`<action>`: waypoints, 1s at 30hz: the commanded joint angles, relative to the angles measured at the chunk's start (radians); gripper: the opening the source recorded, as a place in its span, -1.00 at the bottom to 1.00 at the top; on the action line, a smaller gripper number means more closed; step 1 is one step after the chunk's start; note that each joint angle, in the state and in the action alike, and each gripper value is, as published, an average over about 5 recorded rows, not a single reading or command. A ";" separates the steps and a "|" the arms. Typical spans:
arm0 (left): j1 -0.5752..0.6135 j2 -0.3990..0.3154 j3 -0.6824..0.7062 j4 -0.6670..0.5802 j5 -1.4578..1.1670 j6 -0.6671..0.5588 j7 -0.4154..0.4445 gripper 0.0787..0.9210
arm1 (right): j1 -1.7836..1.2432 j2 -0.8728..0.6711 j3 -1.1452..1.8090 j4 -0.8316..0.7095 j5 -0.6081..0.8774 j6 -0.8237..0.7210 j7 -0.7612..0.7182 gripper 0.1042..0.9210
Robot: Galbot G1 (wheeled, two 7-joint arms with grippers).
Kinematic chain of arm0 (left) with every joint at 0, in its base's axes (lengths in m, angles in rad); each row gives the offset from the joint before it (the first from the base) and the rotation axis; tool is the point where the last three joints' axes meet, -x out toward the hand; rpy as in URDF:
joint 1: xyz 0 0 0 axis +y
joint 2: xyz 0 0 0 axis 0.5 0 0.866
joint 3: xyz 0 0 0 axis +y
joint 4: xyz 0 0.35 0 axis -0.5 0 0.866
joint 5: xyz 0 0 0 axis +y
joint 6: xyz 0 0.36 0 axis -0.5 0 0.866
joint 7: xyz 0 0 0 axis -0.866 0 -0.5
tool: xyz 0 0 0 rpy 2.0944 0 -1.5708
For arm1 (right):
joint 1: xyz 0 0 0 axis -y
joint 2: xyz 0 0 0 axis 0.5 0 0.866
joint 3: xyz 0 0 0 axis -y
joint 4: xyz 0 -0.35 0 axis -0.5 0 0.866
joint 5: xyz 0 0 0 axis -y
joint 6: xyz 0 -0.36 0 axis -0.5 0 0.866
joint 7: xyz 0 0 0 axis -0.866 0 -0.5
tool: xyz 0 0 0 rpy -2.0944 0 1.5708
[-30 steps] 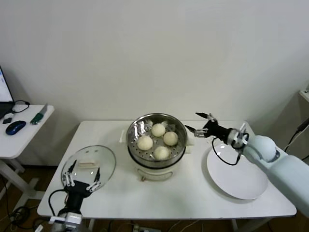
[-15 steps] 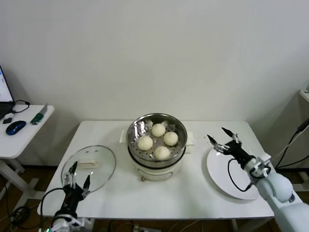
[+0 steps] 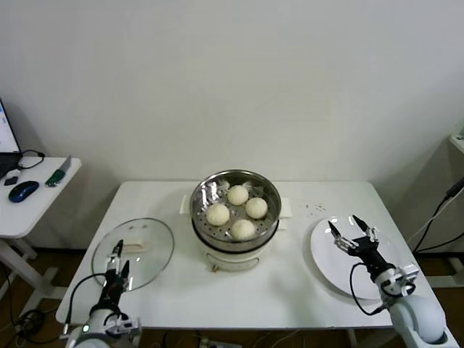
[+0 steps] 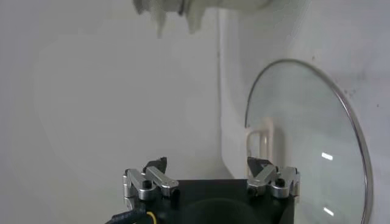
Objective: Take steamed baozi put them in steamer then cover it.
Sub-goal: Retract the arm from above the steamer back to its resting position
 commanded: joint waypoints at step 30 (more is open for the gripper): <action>-0.361 -0.011 0.100 0.419 0.002 0.026 -0.125 0.77 | -0.065 0.083 0.048 -0.012 -0.143 0.016 -0.044 0.76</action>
